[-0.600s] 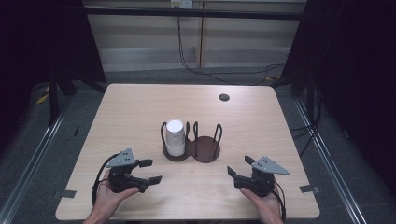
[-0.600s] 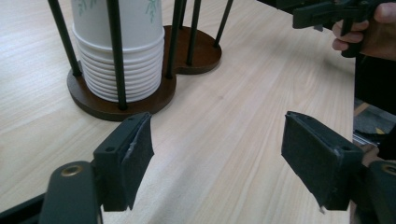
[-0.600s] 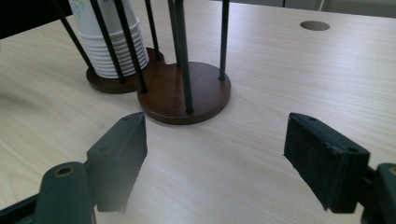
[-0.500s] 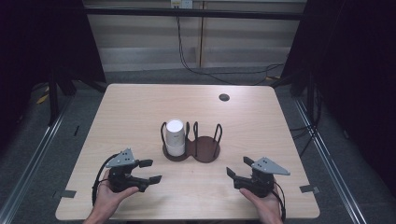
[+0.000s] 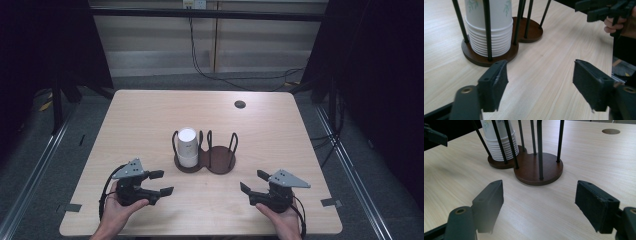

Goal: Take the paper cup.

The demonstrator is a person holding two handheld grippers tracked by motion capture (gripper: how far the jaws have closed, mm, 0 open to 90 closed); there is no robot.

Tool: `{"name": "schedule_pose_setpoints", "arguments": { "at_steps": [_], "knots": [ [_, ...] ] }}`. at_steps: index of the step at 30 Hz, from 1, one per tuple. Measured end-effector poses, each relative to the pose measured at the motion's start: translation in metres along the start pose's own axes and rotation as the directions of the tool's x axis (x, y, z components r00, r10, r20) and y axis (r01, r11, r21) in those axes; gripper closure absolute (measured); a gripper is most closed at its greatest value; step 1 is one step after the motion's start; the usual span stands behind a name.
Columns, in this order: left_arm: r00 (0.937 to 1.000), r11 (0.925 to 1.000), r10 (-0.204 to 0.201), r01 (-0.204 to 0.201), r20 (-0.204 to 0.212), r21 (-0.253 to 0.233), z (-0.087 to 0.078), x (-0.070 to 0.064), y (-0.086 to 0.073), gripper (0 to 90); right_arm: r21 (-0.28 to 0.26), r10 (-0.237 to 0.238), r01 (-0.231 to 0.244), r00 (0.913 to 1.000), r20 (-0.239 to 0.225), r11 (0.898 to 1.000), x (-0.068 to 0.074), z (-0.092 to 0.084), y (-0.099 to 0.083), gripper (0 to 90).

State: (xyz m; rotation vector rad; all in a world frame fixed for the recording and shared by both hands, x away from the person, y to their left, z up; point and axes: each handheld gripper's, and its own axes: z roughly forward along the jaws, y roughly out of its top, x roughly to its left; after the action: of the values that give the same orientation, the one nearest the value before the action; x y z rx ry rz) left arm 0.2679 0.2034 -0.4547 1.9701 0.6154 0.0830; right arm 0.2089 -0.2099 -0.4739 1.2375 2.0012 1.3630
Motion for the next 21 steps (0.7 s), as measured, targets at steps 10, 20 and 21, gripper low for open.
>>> {"name": "schedule_pose_setpoints", "arguments": {
  "at_steps": [10, 20, 21],
  "knots": [
    [0.999, 0.9995, 0.021, -0.02, 0.041, -0.025, -0.005, 0.003, 0.016, 28.5, 0.025, -0.014, 0.015, 0.9997, -0.021, 1.0, 0.002, -0.001, 0.001, 21.0],
    [0.9983, 0.998, 0.045, -0.044, 0.036, -0.046, -0.007, 0.007, 0.033, 36.2, 0.038, -0.012, 0.013, 0.9997, -0.022, 0.999, 0.004, 0.003, -0.001, 20.5],
    [0.9983, 0.9976, 0.051, -0.05, 0.028, -0.049, -0.007, 0.008, 0.036, 35.8, 0.037, -0.012, 0.013, 0.9996, -0.024, 0.999, 0.004, 0.003, -0.001, 20.5]
  ]
}}
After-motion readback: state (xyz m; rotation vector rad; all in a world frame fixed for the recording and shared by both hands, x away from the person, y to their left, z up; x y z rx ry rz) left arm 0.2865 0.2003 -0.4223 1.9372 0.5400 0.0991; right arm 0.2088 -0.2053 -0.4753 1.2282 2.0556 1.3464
